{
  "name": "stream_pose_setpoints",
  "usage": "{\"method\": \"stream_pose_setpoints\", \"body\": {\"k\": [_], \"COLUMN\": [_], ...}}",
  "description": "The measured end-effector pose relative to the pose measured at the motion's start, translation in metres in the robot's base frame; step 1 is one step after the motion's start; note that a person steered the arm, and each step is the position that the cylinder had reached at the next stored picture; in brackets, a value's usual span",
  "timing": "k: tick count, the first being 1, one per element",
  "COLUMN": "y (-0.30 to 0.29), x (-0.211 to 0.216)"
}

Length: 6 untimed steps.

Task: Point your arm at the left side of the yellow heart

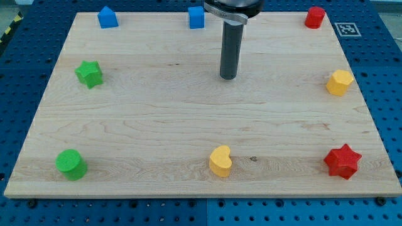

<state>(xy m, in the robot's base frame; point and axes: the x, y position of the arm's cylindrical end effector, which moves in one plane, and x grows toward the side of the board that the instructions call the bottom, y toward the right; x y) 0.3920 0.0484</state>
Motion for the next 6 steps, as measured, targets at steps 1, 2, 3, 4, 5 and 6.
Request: {"method": "stream_pose_setpoints", "body": {"k": [1,2,3,4,5,6], "y": [0.0,-0.041,-0.08,-0.102,-0.13,-0.13], "x": [0.008,0.019,0.059,0.125,0.184,0.184]}}
